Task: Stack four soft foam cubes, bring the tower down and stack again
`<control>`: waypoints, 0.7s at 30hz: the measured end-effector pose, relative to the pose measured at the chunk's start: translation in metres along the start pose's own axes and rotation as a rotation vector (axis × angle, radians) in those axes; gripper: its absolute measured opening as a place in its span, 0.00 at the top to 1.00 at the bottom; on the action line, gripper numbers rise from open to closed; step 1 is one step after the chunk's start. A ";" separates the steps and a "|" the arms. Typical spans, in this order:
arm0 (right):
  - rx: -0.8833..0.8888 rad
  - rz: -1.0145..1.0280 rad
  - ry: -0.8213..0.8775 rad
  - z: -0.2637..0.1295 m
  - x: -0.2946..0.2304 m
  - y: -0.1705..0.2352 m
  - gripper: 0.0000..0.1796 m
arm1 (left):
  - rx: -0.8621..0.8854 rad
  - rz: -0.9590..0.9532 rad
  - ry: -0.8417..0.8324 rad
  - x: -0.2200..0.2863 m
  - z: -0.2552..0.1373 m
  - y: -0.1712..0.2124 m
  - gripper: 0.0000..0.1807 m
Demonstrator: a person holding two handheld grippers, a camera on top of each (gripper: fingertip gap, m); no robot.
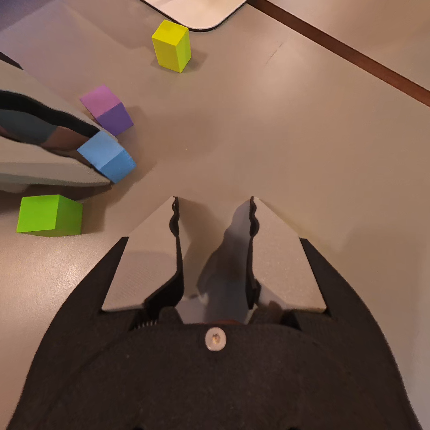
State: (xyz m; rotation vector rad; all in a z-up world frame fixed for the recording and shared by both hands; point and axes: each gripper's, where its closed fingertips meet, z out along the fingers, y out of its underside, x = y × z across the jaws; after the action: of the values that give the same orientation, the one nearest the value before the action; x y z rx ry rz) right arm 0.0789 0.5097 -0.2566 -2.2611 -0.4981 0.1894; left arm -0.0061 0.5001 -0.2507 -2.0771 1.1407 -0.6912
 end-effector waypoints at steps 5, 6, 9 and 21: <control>0.001 -0.004 0.001 0.000 0.000 0.000 0.68 | 0.019 -0.007 -0.018 -0.001 0.000 -0.003 0.82; 0.002 -0.006 0.002 0.000 -0.001 0.000 0.68 | 0.027 -0.003 -0.007 0.001 -0.002 -0.004 0.83; 0.003 -0.018 0.000 -0.001 -0.002 0.000 0.67 | 0.017 0.013 0.070 0.013 -0.008 0.004 0.83; 0.001 -0.028 -0.035 -0.003 -0.008 0.003 0.68 | -0.114 0.113 0.228 -0.003 -0.067 0.057 0.83</control>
State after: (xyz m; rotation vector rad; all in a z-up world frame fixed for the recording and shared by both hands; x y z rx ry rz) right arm 0.0738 0.5026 -0.2565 -2.2520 -0.5479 0.2147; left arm -0.0850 0.4599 -0.2512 -2.0467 1.4429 -0.8414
